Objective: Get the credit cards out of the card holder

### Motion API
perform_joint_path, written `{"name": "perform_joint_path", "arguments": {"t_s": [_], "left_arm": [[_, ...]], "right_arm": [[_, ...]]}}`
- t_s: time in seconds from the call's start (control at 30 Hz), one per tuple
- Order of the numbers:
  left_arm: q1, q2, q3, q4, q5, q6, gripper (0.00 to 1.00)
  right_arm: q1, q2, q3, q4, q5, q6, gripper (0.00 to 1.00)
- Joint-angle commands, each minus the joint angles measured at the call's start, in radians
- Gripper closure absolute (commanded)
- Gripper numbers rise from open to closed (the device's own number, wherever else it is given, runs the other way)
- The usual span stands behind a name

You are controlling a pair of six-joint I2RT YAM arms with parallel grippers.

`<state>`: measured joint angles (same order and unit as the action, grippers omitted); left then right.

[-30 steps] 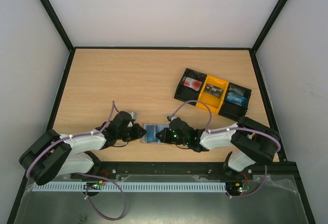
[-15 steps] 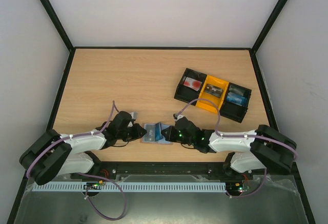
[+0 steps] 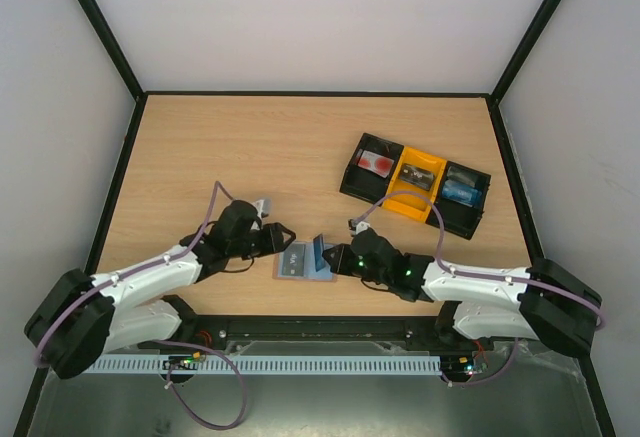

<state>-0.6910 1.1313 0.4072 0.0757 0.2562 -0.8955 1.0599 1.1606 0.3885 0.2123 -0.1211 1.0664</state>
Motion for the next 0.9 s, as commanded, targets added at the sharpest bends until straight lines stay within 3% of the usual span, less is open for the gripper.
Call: {"name": "perform_joint_path", "arguments": {"t_s": [0.0,0.23,0.47,0.6,0.87], "left_arm": [[-0.010,-0.056,0.052,-0.042,-0.006,0.119,0.50],[-0.207,-0.216,0.032,0.037,-0.228,0.387,0.47],[-0.361,-0.326,-0.067,0.194,-0.313,0.541,0.41],[-0.464,-0.328,-0.096,0.235,-0.397,0.660,0.38],[-0.658,-0.214,-0.081,0.281,-0.737,0.843,0.32]], "right_arm": [[-0.002,-0.046,-0.010,0.002,0.000,0.049,0.98],[-0.002,-0.086,-0.013,0.081,-0.044,0.141,0.98],[-0.002,-0.146,-0.013,0.121,-0.035,0.206,0.98],[-0.003,-0.178,-0.018,0.125,-0.015,0.233,0.98],[-0.003,-0.234,-0.029,0.128,0.005,0.267,0.98]]}}
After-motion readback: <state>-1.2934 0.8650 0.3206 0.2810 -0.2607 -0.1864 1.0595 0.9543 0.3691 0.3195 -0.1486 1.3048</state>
